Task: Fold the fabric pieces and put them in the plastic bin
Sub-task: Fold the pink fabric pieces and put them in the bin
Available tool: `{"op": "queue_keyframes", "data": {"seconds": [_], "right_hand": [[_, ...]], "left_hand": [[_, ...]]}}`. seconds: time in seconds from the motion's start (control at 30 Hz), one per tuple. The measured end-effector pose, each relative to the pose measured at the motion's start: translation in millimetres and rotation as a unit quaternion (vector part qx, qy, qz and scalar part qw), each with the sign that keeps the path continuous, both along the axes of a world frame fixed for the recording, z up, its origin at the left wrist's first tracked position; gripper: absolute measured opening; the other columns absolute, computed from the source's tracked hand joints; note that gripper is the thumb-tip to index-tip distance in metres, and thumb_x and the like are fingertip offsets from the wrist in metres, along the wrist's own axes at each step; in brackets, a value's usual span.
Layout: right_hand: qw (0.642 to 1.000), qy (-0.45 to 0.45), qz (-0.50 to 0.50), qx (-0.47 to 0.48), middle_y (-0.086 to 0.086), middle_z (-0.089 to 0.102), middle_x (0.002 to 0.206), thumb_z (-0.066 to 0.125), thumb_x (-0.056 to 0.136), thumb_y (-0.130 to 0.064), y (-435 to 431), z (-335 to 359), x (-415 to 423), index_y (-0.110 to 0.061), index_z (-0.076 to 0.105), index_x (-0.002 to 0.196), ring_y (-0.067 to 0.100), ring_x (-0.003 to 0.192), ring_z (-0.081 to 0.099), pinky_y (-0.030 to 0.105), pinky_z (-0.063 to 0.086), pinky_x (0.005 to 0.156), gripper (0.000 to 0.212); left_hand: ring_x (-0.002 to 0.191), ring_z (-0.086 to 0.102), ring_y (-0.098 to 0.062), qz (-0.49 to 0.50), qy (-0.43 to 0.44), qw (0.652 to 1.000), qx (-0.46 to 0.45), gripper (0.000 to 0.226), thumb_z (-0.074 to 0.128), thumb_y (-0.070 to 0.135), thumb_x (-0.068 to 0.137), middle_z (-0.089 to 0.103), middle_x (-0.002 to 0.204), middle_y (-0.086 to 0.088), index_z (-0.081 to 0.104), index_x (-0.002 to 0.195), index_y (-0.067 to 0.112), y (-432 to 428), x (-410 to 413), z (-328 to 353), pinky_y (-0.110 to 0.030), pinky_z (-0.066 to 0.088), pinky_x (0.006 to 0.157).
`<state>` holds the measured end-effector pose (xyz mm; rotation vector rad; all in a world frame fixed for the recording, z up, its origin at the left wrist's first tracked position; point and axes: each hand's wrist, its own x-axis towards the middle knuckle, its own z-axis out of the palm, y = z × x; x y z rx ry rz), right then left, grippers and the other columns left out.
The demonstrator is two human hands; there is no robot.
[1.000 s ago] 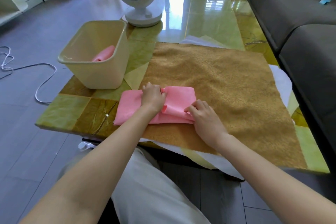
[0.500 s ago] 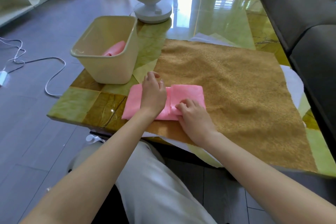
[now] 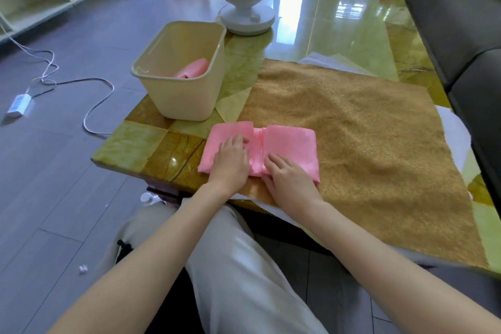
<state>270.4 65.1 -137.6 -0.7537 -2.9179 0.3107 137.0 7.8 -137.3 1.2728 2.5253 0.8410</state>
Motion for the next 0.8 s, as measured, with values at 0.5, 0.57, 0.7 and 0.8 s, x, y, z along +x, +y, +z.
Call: {"op": "queue_keyframes", "data": {"seconds": [0.5,0.57,0.7,0.8], "right_hand": [[0.999,-0.019,0.038,0.008,0.012,0.05,0.136,0.044,0.097,-0.019,-19,-3,-12,-0.007,0.052,0.129,0.032,0.126,0.046,0.046,0.037,0.106,0.035],[0.999,-0.028,0.037,-0.004,0.008,0.046,0.141,0.04,0.099,-0.022,-18,-3,-11,-0.01,0.048,0.133,0.028,0.131,0.04,0.044,0.032,0.11,0.037],[0.998,-0.008,0.024,-0.059,0.003,0.053,0.133,0.037,0.1,-0.023,-14,4,-15,-0.012,0.055,0.126,0.024,0.125,0.043,0.038,0.035,0.106,0.033],[0.985,0.058,-0.019,-0.16,0.008,0.066,0.1,0.038,0.099,-0.015,-10,13,-17,-0.008,0.065,0.1,0.026,0.095,0.059,0.032,0.044,0.082,0.028]], "left_hand": [[0.104,0.055,-0.03,0.172,-0.134,0.974,-0.065,0.038,0.036,0.03,0.096,0.058,0.115,-0.011,0.049,0.123,0.006,-37,-44,11,-0.04,0.046,0.089],[0.093,0.057,-0.028,0.16,-0.191,0.966,-0.068,0.038,0.037,0.033,0.095,0.063,0.099,-0.011,0.056,0.113,0.006,-36,-46,17,-0.034,0.043,0.076],[0.079,0.057,-0.027,0.137,-0.214,0.967,-0.009,0.029,0.05,0.032,0.089,0.063,0.078,-0.008,0.063,0.089,0.007,-36,-40,34,-0.037,0.046,0.071],[0.079,0.06,-0.025,0.113,-0.173,0.977,0.046,0.025,0.054,0.031,0.088,0.066,0.086,-0.009,0.064,0.089,0.009,-28,-21,54,-0.039,0.05,0.074]]}}
